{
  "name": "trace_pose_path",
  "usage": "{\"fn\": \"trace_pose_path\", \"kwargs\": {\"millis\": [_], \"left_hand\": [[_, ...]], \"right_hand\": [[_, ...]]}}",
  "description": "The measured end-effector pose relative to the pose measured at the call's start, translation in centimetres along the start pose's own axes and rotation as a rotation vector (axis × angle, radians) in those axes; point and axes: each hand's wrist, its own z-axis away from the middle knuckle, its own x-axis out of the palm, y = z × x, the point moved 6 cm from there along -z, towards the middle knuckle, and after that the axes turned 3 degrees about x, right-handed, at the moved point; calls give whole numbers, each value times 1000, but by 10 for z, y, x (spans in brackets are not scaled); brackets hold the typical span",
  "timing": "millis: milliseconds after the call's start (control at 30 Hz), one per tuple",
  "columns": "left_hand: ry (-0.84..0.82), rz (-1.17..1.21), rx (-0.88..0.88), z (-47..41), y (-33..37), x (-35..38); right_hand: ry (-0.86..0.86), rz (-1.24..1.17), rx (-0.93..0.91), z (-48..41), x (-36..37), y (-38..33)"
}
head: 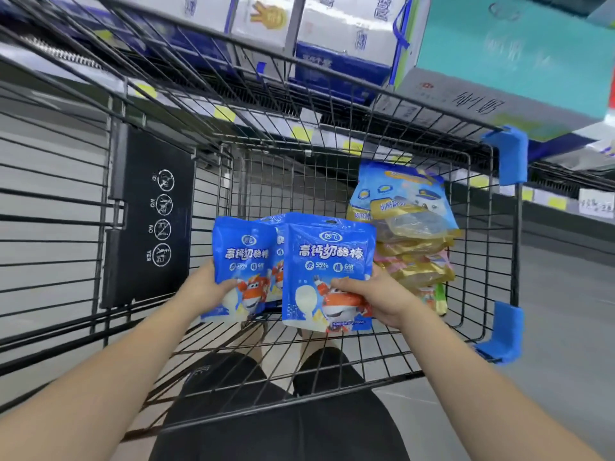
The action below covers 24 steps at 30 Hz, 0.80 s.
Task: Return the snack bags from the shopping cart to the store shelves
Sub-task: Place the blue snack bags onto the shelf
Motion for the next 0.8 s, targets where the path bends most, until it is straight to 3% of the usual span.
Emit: {"fn": "trace_pose_path", "kwargs": {"millis": [200, 433, 633, 800], "left_hand": [[19, 356, 69, 31, 20, -45], [-57, 620, 286, 85, 96, -101], [-182, 764, 401, 116, 161, -131], [-269, 800, 492, 139, 208, -131]], "right_hand": [[26, 26, -121, 30, 6, -35], [141, 66, -276, 89, 2, -89], [233, 75, -426, 158, -2, -120], [336, -97, -575, 217, -6, -120]]}}
